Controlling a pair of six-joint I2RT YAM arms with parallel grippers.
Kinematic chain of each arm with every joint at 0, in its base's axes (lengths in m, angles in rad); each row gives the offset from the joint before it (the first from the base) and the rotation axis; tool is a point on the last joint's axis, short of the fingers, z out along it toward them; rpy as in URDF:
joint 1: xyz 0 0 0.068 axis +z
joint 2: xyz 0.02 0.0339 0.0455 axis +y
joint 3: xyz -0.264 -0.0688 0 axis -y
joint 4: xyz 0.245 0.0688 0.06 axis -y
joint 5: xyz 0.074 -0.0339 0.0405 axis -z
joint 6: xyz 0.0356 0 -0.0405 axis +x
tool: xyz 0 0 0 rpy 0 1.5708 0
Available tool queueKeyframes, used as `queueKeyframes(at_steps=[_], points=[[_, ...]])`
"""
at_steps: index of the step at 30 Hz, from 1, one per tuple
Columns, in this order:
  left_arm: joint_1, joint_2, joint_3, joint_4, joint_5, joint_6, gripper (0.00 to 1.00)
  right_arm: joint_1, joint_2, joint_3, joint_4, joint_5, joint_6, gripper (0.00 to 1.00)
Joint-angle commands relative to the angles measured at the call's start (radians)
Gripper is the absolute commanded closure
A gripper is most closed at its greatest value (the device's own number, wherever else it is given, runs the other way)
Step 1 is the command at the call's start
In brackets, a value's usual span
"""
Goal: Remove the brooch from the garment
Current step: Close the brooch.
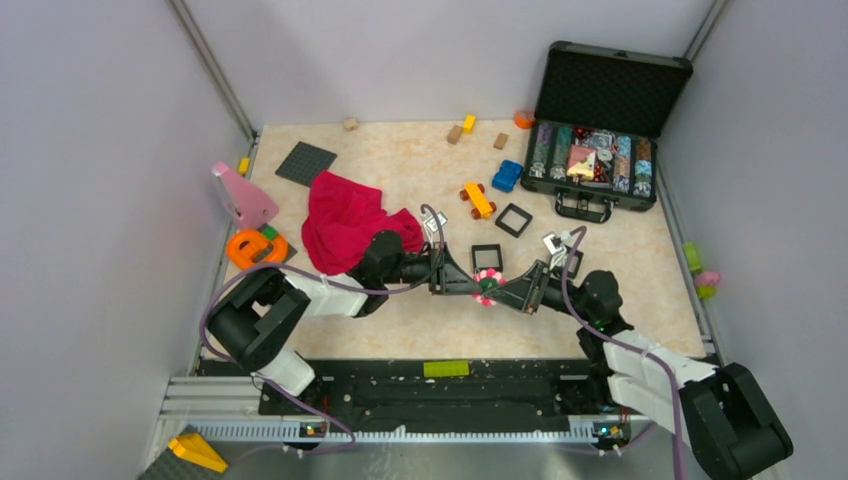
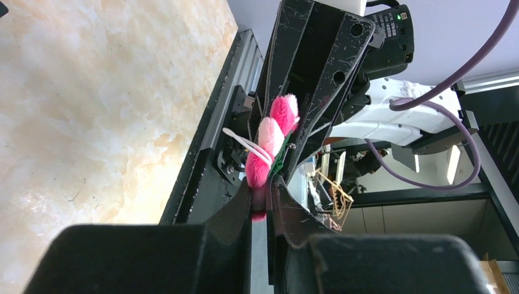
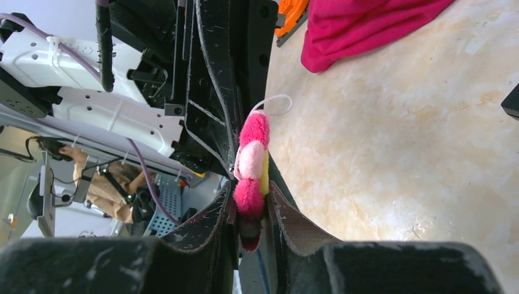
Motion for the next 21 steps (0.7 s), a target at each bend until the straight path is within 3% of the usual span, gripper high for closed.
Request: queueKeyframes(at_steps=[1,6,13,14,17,21], points=[[0.023,-0.063,-0.018,0.033,0.003,0.012,1.0,-0.007,-0.005,0.024,-0.049,0.067,-0.044,0.81],[0.024,-0.08,-0.022,0.036,0.001,0.026,1.0,-0.007,-0.004,0.026,-0.065,0.076,-0.053,0.81],[0.033,-0.067,-0.033,0.086,0.016,-0.003,1.0,-0.007,0.016,0.025,-0.012,0.043,-0.033,0.89],[0.046,-0.037,-0.053,0.204,0.036,-0.069,0.89,-0.007,0.021,0.018,0.012,0.035,-0.025,0.94],[0.049,-0.017,-0.066,0.293,0.047,-0.117,0.67,-0.007,0.024,0.017,0.033,0.025,-0.017,0.95],[0.046,-0.021,-0.058,0.278,0.053,-0.1,0.53,-0.007,0.035,0.017,0.052,0.012,-0.007,0.96]])
